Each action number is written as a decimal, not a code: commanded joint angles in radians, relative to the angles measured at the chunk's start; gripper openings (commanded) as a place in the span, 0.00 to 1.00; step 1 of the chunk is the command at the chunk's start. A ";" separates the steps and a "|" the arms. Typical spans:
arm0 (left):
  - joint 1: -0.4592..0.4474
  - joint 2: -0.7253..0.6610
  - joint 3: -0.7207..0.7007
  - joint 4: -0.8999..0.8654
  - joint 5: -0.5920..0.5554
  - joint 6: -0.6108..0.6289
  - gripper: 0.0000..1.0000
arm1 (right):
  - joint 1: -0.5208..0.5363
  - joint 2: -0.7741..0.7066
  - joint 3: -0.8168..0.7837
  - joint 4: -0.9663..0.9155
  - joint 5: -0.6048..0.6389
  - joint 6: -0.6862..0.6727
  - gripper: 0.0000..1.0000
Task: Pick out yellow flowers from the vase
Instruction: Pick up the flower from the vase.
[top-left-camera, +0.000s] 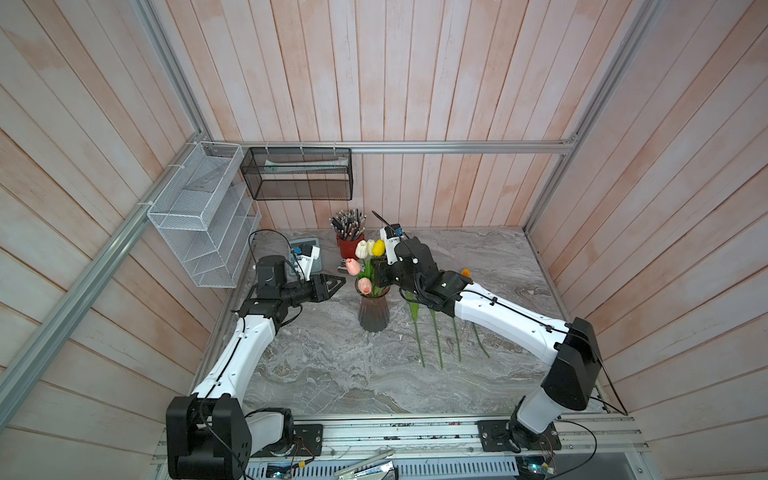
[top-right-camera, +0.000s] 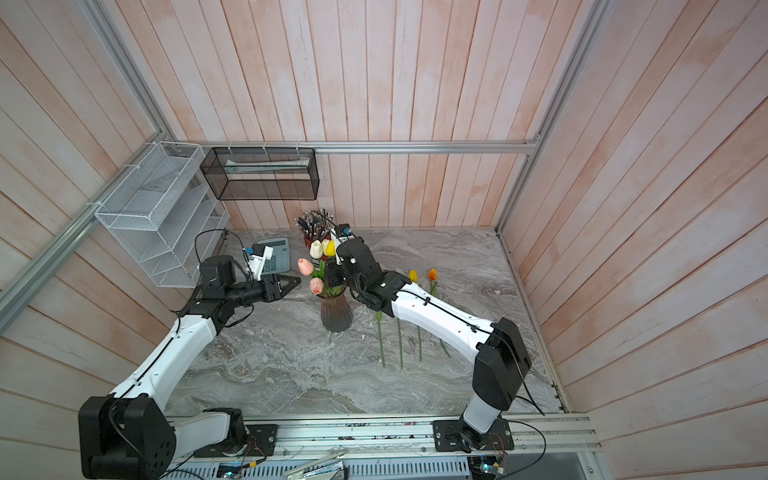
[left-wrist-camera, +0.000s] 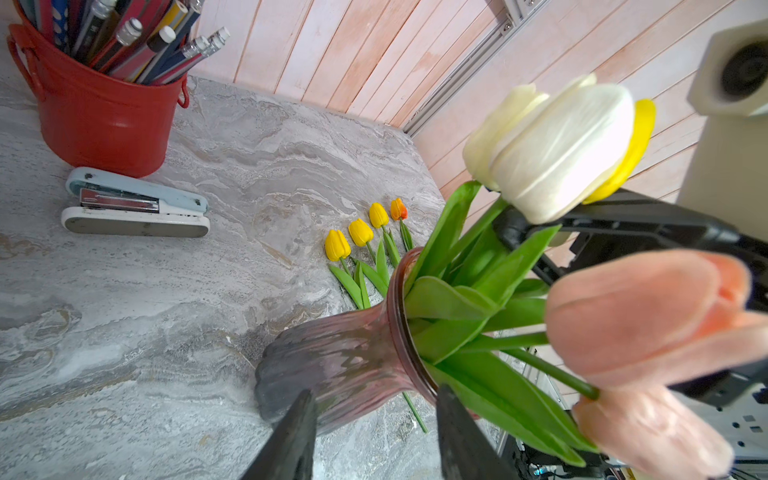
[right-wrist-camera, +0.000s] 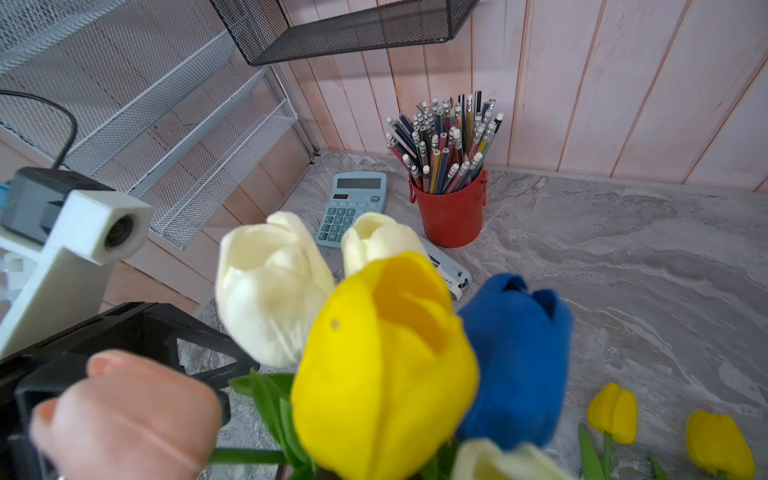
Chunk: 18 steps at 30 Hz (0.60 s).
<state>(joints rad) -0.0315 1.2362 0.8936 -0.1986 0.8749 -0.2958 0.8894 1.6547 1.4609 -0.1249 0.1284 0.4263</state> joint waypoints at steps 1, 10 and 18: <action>0.004 0.012 -0.012 0.032 0.037 -0.006 0.48 | 0.003 -0.047 -0.020 0.031 -0.020 -0.033 0.03; -0.018 0.021 -0.007 0.026 0.053 0.005 0.48 | 0.003 -0.124 -0.082 0.095 -0.069 -0.082 0.03; -0.048 0.051 0.013 0.022 0.055 0.001 0.48 | 0.003 -0.202 -0.100 0.097 -0.101 -0.179 0.03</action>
<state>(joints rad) -0.0753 1.2751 0.8936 -0.1867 0.9123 -0.2993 0.8894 1.5013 1.3727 -0.0582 0.0551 0.3016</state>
